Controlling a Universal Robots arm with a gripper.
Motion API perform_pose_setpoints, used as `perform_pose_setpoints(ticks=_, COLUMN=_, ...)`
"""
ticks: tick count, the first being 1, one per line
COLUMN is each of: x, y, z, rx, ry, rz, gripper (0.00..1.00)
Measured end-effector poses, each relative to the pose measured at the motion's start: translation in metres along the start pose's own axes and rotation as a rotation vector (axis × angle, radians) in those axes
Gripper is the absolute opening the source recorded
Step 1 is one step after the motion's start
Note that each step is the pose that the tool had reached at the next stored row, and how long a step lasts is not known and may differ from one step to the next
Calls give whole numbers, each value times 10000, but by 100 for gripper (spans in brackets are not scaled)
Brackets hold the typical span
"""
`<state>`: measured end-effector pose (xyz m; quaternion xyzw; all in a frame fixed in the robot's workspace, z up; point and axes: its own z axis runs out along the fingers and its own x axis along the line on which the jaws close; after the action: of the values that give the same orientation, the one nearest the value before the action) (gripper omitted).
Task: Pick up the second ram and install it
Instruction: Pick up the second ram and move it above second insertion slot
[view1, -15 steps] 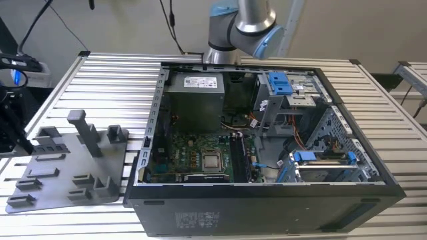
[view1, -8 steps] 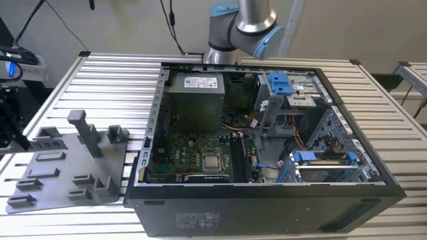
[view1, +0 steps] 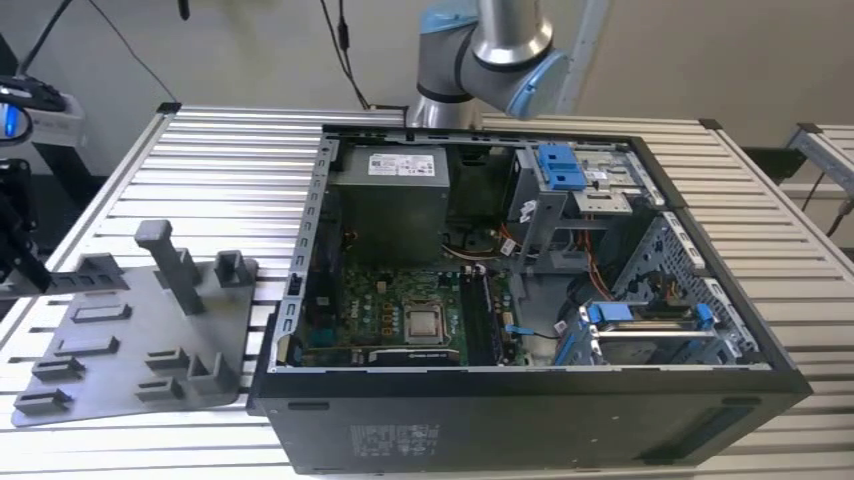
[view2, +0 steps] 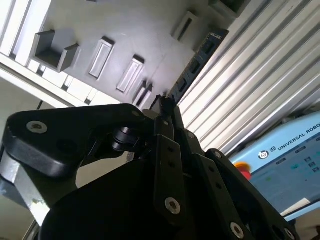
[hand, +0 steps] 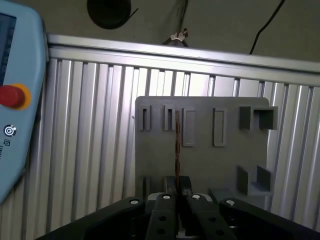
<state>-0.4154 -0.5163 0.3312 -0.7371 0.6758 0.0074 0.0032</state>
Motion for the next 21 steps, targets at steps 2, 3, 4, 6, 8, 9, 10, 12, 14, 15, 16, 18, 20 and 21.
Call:
perform_pose_setpoints(ticks=2, x=-1, y=0, z=-42, rx=1, ry=0, rz=0, gripper=15)
perform_pose_setpoints(ticks=3, x=-1, y=0, z=-61, rx=1, ry=0, rz=0, gripper=15)
perform_pose_setpoints(ticks=4, x=-1, y=0, z=-82, rx=0, ry=0, rz=0, gripper=15)
perform_pose_setpoints(ticks=6, x=-2, y=1, z=-125, rx=-1, ry=1, rz=0, gripper=15)
perform_pose_setpoints(ticks=8, x=-3, y=1, z=-180, rx=0, ry=0, rz=0, gripper=15)
perform_pose_setpoints(ticks=9, x=-3, y=1, z=-209, rx=0, ry=0, rz=0, gripper=15)
perform_pose_setpoints(ticks=10, x=-3, y=1, z=-238, rx=0, ry=0, rz=-1, gripper=15)
perform_pose_setpoints(ticks=12, x=-4, y=1, z=-301, rx=-1, ry=1, rz=0, gripper=15)
perform_pose_setpoints(ticks=14, x=-5, y=2, z=-363, rx=0, ry=0, rz=0, gripper=15)
perform_pose_setpoints(ticks=15, x=-6, y=2, z=-398, rx=0, ry=1, rz=0, gripper=15)
perform_pose_setpoints(ticks=16, x=-6, y=2, z=-430, rx=-1, ry=1, rz=0, gripper=15)
perform_pose_setpoints(ticks=18, x=-7, y=3, z=-489, rx=1, ry=0, rz=0, gripper=15)
perform_pose_setpoints(ticks=20, x=-8, y=3, z=-540, rx=0, ry=0, rz=0, gripper=15)
perform_pose_setpoints(ticks=21, x=-9, y=3, z=-565, rx=0, ry=0, rz=0, gripper=15)
